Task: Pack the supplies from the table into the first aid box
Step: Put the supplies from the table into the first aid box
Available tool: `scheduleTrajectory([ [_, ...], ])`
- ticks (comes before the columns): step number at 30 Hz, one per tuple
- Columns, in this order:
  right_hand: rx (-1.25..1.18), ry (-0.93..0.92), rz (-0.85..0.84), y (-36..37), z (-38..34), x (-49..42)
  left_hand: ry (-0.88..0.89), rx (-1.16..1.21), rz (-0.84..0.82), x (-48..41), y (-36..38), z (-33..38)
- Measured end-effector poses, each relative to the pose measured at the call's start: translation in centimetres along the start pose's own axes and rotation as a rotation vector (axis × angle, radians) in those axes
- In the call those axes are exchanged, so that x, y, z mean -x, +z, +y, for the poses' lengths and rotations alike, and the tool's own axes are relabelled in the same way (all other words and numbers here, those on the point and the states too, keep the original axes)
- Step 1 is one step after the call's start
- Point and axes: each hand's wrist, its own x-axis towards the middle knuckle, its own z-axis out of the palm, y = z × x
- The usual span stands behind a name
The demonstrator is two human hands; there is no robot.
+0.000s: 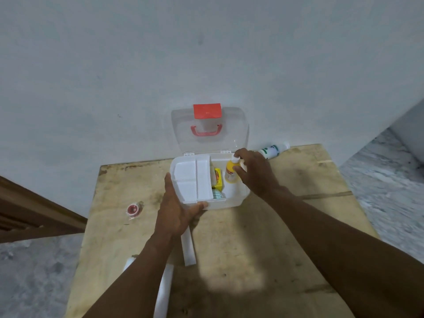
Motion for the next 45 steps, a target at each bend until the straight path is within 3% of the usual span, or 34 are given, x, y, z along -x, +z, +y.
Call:
scheduleTrajectory([
  [6,-0.019,0.123,0.06,-0.6,-1.0,1.3,0.039,0.005,-0.008,-0.3,-0.3,-0.7],
  [12,-0.157,0.501,0.249,-1.9,-1.6,2.9,0.051,0.001,-0.001,-0.2,-0.3,-1.0],
  [18,-0.388,0.85,0.278,-3.2,0.7,1.3,0.057,-0.025,-0.029,-0.6,-0.6,-1.0],
  [27,-0.451,1.022,0.252,-2.1,5.5,-4.4,0.012,0.003,-0.045,-0.3,-0.6,0.2],
  [36,-0.433,1.147,0.122,-0.2,9.1,-8.3,-0.001,-0.049,-0.039,-0.3,-0.3,1.3],
  [45,-0.622,1.196,0.165,-0.3,9.0,-7.4,-0.027,-0.067,-0.029,-0.2,-0.2,1.5],
])
